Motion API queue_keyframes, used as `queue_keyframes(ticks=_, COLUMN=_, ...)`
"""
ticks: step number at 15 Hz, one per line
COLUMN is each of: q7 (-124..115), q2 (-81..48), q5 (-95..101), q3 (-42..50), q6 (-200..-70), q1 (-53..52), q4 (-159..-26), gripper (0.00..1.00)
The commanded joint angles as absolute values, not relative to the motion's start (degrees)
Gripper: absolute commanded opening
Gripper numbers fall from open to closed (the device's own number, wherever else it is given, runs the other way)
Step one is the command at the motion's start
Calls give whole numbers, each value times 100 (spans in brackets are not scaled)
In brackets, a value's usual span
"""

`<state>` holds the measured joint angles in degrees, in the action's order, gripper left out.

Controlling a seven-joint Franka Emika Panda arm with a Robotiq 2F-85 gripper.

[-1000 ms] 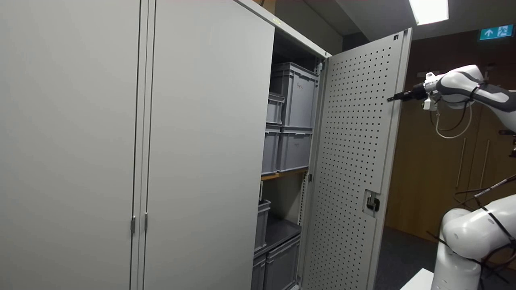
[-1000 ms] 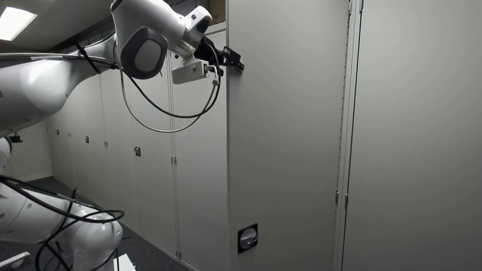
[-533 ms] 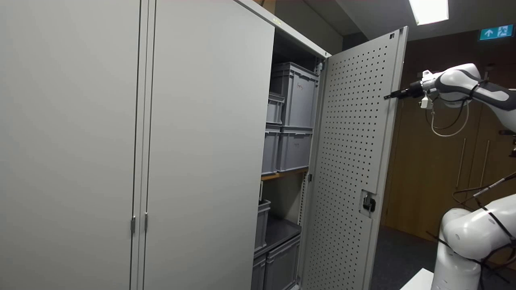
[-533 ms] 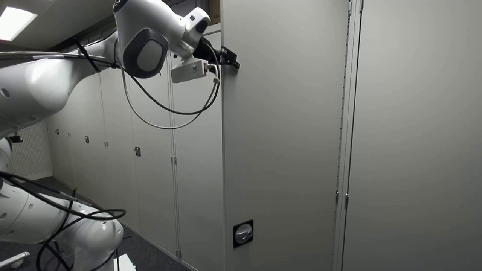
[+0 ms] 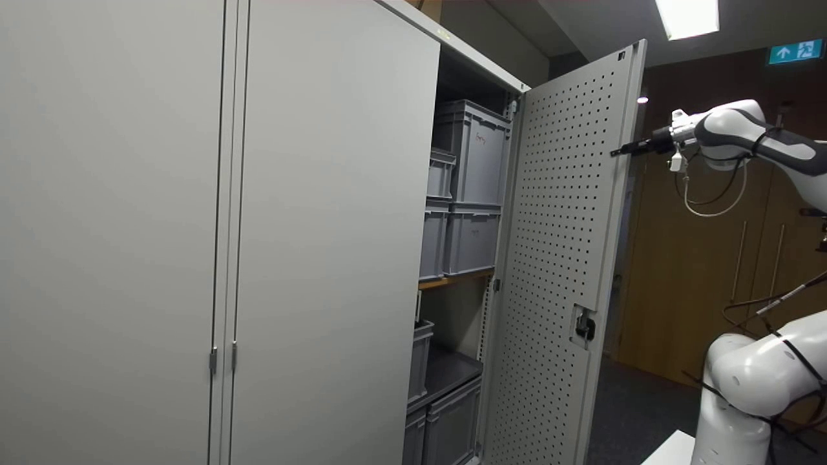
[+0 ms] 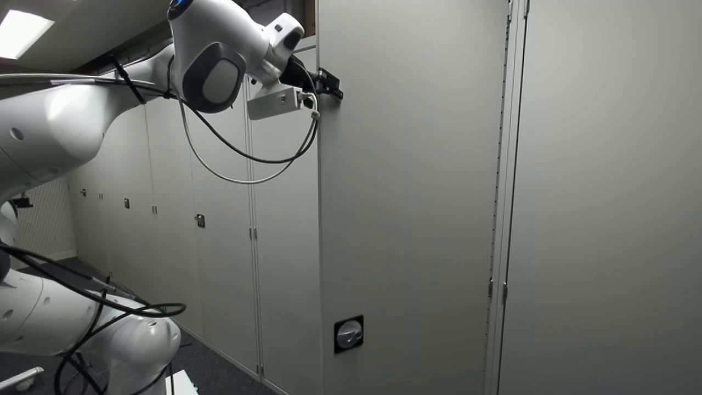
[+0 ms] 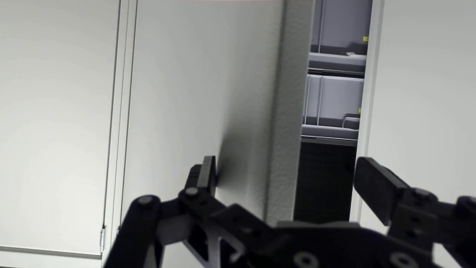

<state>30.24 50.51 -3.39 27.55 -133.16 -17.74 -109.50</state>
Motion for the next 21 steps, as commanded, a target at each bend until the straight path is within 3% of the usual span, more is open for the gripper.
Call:
queue_keyframes(ticks=1, q7=3264, q2=4925, q5=-583, q3=2688, q6=-13356, q1=-1956, q4=-10762, gripper=100)
queue_keyframes(ticks=21, q7=3436, q2=4739, q5=-888, q3=2362, q6=-13317, q1=-2321, q4=-10685, gripper=100)
